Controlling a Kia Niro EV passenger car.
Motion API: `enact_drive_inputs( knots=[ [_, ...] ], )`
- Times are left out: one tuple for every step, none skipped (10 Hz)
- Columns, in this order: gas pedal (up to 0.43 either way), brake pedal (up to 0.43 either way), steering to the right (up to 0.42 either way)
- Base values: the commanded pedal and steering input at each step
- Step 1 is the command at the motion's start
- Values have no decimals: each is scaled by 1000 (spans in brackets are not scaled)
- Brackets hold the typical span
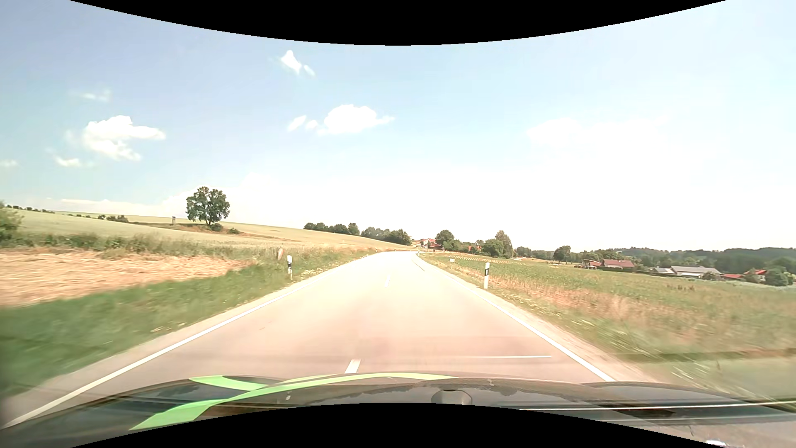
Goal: Follow the waypoints while adhering to traffic rules and regulations
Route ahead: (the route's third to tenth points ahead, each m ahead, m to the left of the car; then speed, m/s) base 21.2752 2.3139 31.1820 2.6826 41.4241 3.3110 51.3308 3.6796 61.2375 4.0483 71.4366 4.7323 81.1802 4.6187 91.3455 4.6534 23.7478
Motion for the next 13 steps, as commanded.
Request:
enact_drive_inputs(
  knots=[
    [449, 0, -22],
    [429, 0, -20],
    [429, 0, -19],
    [390, 0, -18],
    [339, 0, -17],
    [339, 0, -15],
    [350, 0, -10],
    [350, 0, -8],
    [350, 0, -8],
    [311, 0, -9],
    [280, 0, -9],
    [268, 0, -9],
    [260, 0, -8]
  ],
)
